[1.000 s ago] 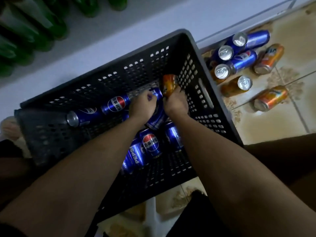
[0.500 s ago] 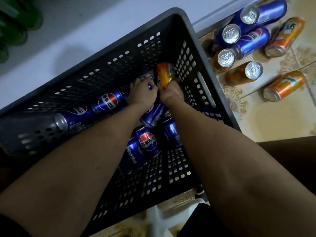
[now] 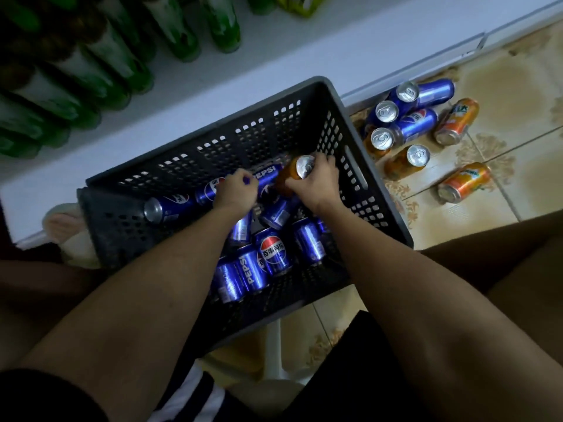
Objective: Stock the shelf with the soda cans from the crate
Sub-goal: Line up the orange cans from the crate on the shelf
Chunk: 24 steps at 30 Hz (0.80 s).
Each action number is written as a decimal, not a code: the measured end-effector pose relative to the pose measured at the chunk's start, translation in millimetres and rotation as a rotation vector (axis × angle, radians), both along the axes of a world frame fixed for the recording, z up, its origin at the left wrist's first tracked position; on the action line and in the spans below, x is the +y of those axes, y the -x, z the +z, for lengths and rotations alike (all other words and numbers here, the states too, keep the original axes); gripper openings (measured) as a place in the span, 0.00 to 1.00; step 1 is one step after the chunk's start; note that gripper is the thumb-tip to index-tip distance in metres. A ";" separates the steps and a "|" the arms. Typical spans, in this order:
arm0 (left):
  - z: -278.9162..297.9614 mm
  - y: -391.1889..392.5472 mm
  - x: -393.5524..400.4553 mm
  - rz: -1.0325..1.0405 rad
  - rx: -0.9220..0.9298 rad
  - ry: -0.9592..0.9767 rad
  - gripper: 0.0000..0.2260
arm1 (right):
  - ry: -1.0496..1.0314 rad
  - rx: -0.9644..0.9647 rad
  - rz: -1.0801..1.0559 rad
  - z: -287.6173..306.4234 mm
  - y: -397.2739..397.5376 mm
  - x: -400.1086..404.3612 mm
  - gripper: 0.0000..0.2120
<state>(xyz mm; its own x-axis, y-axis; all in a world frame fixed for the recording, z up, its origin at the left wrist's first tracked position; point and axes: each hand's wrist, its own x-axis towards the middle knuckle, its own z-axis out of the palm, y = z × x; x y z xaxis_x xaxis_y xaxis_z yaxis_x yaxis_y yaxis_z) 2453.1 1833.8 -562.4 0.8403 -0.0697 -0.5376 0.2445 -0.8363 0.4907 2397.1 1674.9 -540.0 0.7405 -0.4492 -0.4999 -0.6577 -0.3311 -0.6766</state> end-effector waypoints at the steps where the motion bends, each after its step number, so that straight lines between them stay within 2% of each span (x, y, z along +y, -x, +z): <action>1: 8.5 0.7 7.0 0.011 -0.022 0.001 0.10 | -0.019 -0.033 0.007 9.4 0.7 3.9 0.42; 4: 37.1 1.3 27.1 0.021 -0.096 0.026 0.11 | -0.163 -0.113 -0.052 34.0 -1.2 14.3 0.43; 7: 70.8 -0.1 43.6 0.017 -0.183 0.070 0.11 | -0.378 -0.209 -0.089 72.5 -2.0 27.4 0.28; 9: 93.7 -2.9 54.5 0.014 -0.263 0.082 0.11 | -0.481 -0.279 -0.065 97.9 -4.6 37.6 0.23; 16: 187.6 -6.4 106.7 -0.034 -0.552 0.045 0.13 | -0.518 -0.416 -0.002 209.3 -24.3 100.4 0.26; 19: 234.2 -13.2 141.9 -0.063 -0.754 -0.014 0.13 | -0.498 -0.474 0.088 260.9 -36.9 127.0 0.26; 24: 318.7 -25.1 216.3 -0.078 -1.107 -0.181 0.12 | -0.414 -0.518 0.276 352.9 -64.2 177.3 0.22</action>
